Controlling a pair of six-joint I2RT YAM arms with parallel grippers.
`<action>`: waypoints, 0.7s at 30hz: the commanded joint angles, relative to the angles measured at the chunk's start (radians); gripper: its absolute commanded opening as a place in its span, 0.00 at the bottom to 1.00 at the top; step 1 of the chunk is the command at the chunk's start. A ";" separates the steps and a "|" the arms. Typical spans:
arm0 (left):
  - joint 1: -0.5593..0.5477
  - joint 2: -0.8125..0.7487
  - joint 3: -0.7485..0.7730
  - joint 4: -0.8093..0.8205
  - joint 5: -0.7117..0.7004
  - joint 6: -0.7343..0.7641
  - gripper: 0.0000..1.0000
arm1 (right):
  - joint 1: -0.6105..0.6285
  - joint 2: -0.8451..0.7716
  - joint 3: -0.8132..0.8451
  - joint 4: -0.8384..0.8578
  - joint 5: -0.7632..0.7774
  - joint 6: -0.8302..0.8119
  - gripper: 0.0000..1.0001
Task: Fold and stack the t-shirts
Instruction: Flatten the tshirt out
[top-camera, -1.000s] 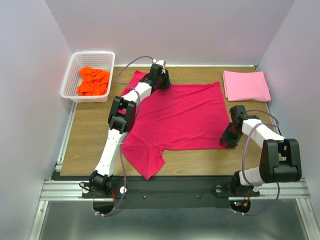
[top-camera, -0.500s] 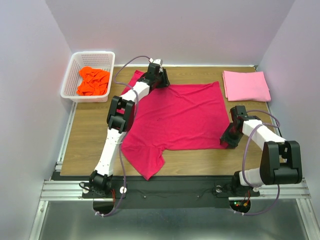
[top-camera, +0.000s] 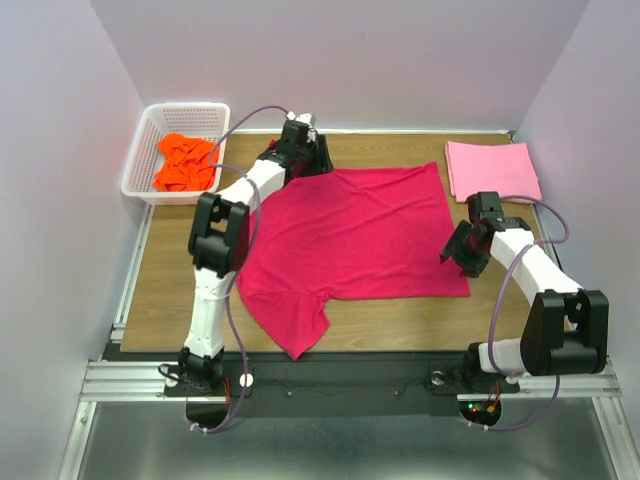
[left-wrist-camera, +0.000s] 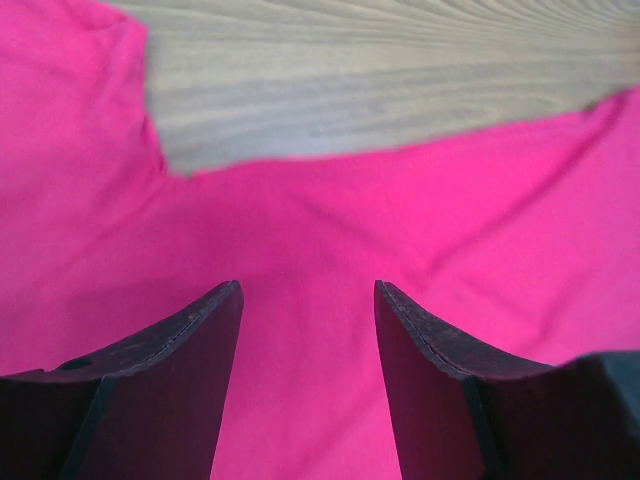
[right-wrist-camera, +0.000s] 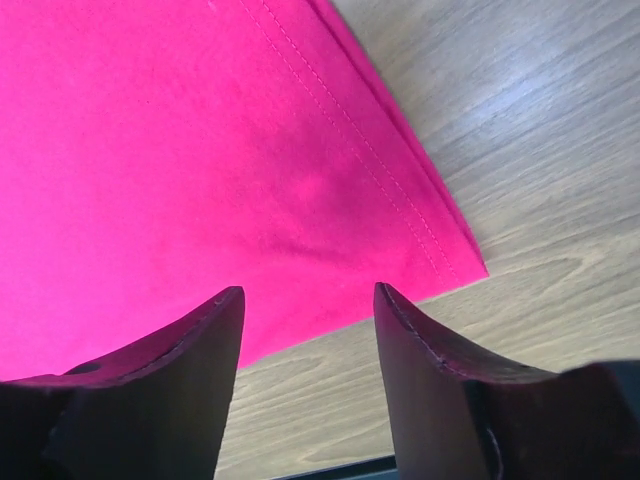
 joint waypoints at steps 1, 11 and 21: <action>-0.001 -0.365 -0.194 -0.062 -0.097 0.046 0.66 | -0.009 0.000 0.013 -0.007 0.040 -0.021 0.62; 0.154 -0.914 -0.923 -0.274 -0.212 -0.069 0.67 | -0.092 -0.008 -0.025 -0.030 0.088 -0.004 0.71; 0.203 -1.047 -1.147 -0.425 -0.266 -0.129 0.59 | -0.104 0.003 -0.019 -0.023 0.116 -0.007 0.68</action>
